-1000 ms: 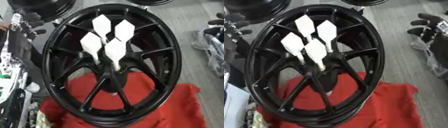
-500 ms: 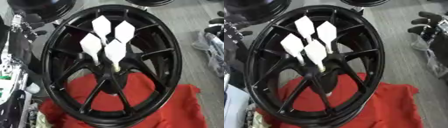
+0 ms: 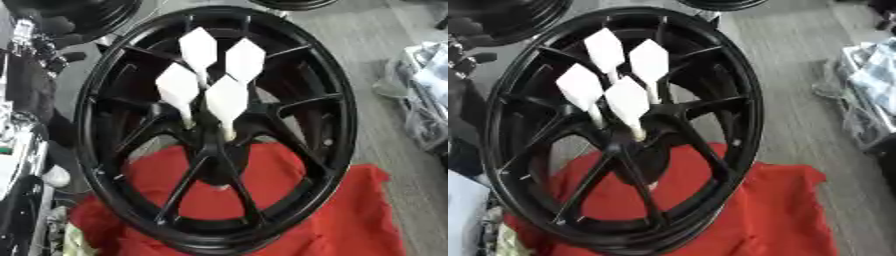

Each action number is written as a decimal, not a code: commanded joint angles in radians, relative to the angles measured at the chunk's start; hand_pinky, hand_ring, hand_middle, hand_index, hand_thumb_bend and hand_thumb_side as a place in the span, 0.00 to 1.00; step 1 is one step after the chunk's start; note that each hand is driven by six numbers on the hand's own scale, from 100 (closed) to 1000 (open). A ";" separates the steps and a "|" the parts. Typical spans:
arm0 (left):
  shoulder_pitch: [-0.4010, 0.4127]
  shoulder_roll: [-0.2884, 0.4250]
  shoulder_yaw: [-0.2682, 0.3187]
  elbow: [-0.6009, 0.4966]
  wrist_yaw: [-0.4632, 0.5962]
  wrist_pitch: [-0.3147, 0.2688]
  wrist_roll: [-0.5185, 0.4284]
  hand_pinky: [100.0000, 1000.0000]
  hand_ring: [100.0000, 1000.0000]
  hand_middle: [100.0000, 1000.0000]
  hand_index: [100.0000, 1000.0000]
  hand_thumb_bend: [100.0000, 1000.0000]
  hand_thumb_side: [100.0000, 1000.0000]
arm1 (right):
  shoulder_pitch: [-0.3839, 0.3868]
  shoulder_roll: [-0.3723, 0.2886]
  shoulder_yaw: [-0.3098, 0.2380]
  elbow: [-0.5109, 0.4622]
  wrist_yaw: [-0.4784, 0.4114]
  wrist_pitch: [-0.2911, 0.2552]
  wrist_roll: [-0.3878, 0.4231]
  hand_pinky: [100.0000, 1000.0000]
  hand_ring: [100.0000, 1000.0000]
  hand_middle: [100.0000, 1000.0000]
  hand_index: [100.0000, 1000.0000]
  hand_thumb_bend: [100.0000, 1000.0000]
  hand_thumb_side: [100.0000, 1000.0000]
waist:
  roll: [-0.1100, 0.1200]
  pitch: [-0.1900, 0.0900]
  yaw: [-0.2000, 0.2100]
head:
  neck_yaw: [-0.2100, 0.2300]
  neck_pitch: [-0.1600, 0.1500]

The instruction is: Pull the pin out of the wheel hub.

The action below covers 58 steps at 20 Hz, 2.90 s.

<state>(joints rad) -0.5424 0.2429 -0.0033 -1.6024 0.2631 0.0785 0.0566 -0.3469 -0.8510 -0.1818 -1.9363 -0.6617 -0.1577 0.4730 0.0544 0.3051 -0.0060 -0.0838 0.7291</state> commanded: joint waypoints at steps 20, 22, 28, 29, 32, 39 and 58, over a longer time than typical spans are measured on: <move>0.011 0.071 -0.010 -0.004 -0.001 0.009 -0.011 0.66 0.72 0.66 0.67 0.00 0.77 | -0.523 -0.277 0.440 -0.064 0.270 -0.541 0.420 0.84 0.74 0.71 0.82 0.00 0.20 | -0.055 -0.040 0.002 | -0.023 0.025; 0.011 0.072 -0.012 -0.003 -0.002 0.010 -0.013 0.66 0.72 0.66 0.67 0.00 0.77 | -0.546 -0.271 0.488 -0.064 0.327 -0.575 0.431 0.84 0.75 0.71 0.82 0.00 0.29 | -0.058 -0.042 0.002 | -0.024 0.025; 0.012 0.074 -0.015 -0.001 -0.003 0.010 -0.016 0.66 0.72 0.66 0.67 0.00 0.77 | -0.566 -0.252 0.602 -0.064 0.487 -0.623 0.434 0.84 0.76 0.73 0.85 0.00 0.49 | -0.062 -0.045 0.002 | -0.026 0.022; 0.012 0.075 -0.015 -0.001 -0.003 0.010 -0.016 0.66 0.72 0.66 0.67 0.00 0.77 | -0.566 -0.248 0.608 -0.064 0.499 -0.620 0.434 0.84 0.76 0.73 0.85 0.00 0.49 | -0.062 -0.045 0.002 | -0.026 0.021; 0.012 0.075 -0.016 0.000 -0.003 0.010 -0.017 0.66 0.73 0.66 0.67 0.00 0.77 | -0.564 -0.239 0.615 -0.064 0.511 -0.590 0.434 0.83 0.76 0.73 0.86 0.00 0.46 | -0.062 -0.045 0.001 | -0.024 0.022; 0.012 0.076 -0.017 0.001 -0.003 0.011 -0.018 0.66 0.73 0.66 0.67 0.00 0.77 | -0.567 -0.210 0.613 -0.064 0.513 -0.507 0.434 0.82 0.74 0.72 0.85 0.00 0.38 | -0.060 -0.044 -0.001 | -0.019 0.024; 0.012 0.065 0.016 -0.014 0.002 0.005 0.011 0.66 0.73 0.66 0.67 0.00 0.76 | -0.587 -0.086 0.595 -0.040 0.598 -0.370 0.427 0.80 0.69 0.71 0.87 0.00 0.23 | -0.055 -0.047 0.009 | -0.020 0.024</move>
<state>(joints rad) -0.5193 0.2904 0.0026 -1.5961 0.2629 0.0849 0.0629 -0.9164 -0.9313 0.4314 -1.9803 -0.0743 -0.4088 0.7783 -0.0019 0.2841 0.0022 -0.1034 0.7539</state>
